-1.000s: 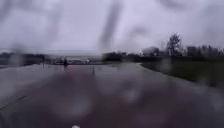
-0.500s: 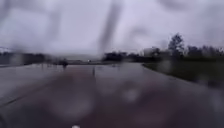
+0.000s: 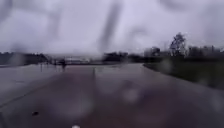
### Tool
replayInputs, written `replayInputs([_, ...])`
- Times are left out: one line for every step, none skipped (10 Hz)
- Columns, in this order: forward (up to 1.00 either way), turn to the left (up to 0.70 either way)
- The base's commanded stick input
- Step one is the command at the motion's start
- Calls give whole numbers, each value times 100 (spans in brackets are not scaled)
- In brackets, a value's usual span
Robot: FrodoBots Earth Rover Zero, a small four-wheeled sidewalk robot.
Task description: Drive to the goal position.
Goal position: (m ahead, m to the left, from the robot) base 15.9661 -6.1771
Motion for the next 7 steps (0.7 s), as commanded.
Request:
replayInputs([70, 0])
replayInputs([70, 0])
replayInputs([70, 0])
replayInputs([70, 0])
replayInputs([70, 0])
replayInputs([70, 0])
replayInputs([70, 0])
